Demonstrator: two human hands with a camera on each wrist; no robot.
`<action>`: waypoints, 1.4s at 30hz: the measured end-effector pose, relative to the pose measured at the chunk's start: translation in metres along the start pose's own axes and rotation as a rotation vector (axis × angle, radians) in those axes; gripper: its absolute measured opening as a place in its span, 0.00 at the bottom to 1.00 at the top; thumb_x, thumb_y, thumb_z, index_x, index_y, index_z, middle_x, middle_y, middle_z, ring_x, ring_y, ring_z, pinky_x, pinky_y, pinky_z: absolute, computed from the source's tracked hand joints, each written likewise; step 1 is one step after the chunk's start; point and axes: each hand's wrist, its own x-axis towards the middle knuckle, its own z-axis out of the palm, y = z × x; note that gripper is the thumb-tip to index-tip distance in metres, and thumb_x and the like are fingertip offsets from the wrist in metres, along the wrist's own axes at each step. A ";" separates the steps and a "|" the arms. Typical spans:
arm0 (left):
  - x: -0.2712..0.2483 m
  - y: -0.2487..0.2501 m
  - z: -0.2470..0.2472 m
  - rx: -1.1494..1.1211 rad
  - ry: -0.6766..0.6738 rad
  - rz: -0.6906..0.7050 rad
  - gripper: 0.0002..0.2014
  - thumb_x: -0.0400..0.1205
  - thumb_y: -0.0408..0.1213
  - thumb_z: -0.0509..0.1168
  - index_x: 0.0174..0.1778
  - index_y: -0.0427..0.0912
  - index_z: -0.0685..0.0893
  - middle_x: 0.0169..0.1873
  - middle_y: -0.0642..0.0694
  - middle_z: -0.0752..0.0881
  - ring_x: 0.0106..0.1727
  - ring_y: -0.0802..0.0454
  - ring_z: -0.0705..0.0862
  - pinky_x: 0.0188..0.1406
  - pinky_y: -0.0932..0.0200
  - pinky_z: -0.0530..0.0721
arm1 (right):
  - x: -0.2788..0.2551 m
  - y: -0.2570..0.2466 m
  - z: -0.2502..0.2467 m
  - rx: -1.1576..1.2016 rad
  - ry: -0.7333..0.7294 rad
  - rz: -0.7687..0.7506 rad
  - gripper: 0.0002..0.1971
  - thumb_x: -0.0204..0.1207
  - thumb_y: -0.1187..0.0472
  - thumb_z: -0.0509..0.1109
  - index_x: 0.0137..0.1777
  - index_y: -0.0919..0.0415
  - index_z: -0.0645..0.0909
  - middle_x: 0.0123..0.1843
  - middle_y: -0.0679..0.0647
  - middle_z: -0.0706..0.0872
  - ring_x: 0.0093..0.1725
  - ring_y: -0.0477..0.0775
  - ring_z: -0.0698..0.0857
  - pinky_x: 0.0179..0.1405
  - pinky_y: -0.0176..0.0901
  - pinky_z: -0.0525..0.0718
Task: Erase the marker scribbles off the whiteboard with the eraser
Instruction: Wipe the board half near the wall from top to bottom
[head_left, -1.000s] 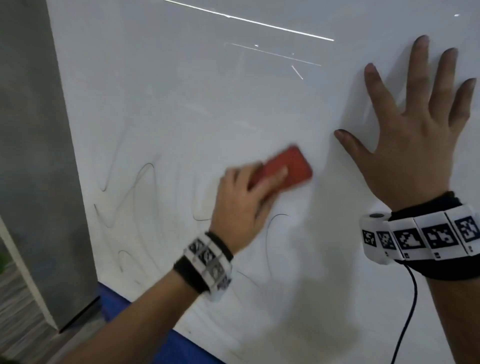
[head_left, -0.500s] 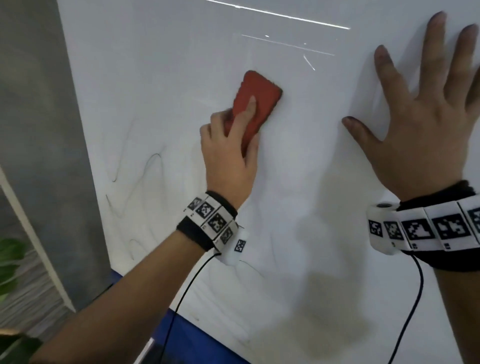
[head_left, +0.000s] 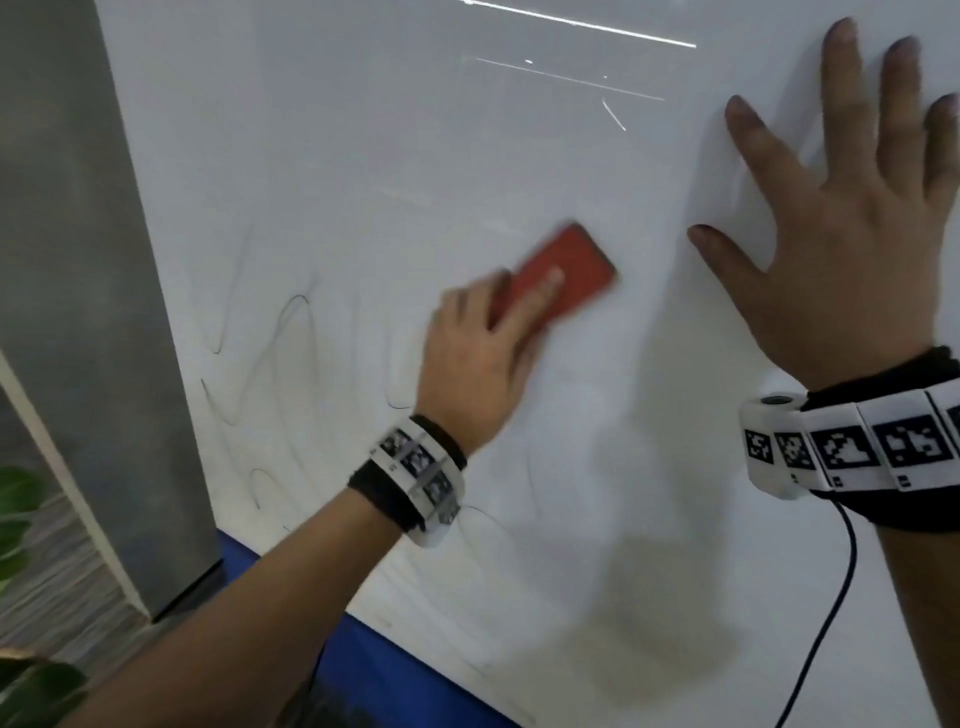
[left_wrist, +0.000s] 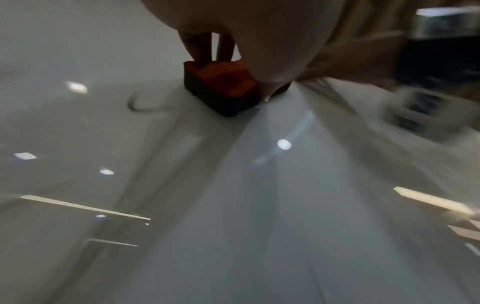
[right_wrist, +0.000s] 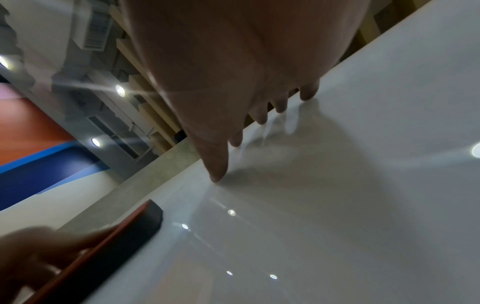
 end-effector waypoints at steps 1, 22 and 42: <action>0.007 -0.008 -0.003 -0.011 0.062 -0.118 0.24 0.87 0.45 0.66 0.81 0.52 0.74 0.63 0.35 0.81 0.55 0.36 0.79 0.57 0.43 0.81 | -0.001 0.001 -0.001 -0.004 -0.002 -0.005 0.33 0.86 0.43 0.65 0.88 0.49 0.62 0.92 0.64 0.50 0.90 0.74 0.50 0.87 0.72 0.48; -0.080 0.009 0.021 -0.060 0.069 -0.399 0.26 0.87 0.39 0.68 0.82 0.45 0.73 0.63 0.34 0.79 0.57 0.37 0.76 0.62 0.45 0.77 | -0.013 -0.005 0.004 0.001 0.022 -0.001 0.32 0.86 0.48 0.67 0.88 0.50 0.64 0.92 0.66 0.51 0.90 0.74 0.51 0.89 0.70 0.50; -0.187 0.053 0.037 -0.113 -0.231 -0.158 0.21 0.87 0.44 0.64 0.76 0.51 0.74 0.62 0.37 0.83 0.56 0.40 0.80 0.53 0.42 0.87 | -0.017 -0.009 0.011 0.015 0.021 0.018 0.32 0.86 0.49 0.65 0.89 0.50 0.62 0.92 0.65 0.50 0.90 0.75 0.49 0.89 0.70 0.48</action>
